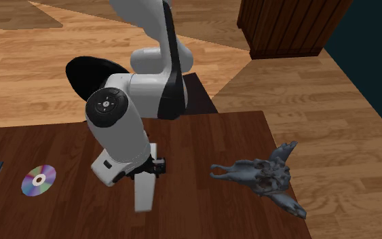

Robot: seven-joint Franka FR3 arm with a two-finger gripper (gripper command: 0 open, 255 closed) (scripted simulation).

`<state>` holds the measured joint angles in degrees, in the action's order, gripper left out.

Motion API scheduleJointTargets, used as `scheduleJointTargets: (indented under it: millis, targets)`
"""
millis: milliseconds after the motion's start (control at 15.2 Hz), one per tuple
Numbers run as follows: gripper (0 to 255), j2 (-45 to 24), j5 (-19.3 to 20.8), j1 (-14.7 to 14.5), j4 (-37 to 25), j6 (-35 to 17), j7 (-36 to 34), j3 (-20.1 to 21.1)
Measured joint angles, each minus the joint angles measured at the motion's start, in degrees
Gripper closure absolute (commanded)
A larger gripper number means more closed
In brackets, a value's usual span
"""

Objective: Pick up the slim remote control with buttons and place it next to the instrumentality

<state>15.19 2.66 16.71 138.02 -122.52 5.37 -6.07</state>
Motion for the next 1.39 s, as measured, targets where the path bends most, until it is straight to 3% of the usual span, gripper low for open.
scheduleJointTargets:
  millis: [660, 1386]
  targets:
    - [255, -14.81, -1.71, 4.36, -16.38, 1.5, 12.11, -6.59]
    - [255, -36.47, -7.96, 11.61, -45.26, 9.42, 24.08, -9.77]
